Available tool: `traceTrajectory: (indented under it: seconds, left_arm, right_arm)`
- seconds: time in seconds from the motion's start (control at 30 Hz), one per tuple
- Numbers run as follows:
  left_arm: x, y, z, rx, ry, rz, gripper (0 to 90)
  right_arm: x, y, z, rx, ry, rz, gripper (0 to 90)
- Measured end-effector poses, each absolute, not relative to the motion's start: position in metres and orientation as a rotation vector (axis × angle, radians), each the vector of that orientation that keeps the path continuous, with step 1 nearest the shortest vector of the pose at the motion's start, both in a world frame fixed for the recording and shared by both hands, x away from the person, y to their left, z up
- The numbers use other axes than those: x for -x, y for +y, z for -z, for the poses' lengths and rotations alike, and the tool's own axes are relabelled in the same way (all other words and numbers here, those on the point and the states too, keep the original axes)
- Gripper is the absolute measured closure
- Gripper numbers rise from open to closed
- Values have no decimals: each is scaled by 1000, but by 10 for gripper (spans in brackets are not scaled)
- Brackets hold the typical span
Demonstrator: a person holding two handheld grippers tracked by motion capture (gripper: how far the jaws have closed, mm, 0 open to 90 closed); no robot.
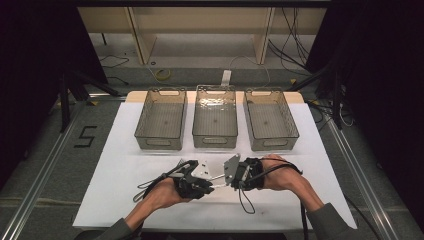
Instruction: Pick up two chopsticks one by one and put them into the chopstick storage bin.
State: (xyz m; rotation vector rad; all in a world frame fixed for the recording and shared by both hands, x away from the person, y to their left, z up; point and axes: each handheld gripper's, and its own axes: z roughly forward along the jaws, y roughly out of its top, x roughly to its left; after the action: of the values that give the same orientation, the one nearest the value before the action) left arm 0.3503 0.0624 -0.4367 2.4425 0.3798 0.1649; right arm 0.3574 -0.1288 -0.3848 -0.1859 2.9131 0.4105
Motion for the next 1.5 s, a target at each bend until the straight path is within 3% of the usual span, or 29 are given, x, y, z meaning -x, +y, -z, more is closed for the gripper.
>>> traceTrajectory:
  seconds: [0.27,0.47,0.63,1.23,1.5]
  left_arm:
    - [-345,61,433,-2456,322,-124,848]
    - [-352,70,433,-2441,397,-158,851]
    - [-359,79,432,-2437,478,-190,852]
    - [-376,121,418,-2265,720,-267,851]
    - [-384,139,413,-2191,806,-290,851]
  right_arm:
    - [-362,-133,385,171,2905,-444,811]
    - [-365,-145,378,6,2795,-633,522]
    - [-364,-162,369,-159,2687,-888,407]
    - [-356,-207,408,-733,2380,-1422,299]
    - [-348,-224,417,-853,2314,-1503,271]
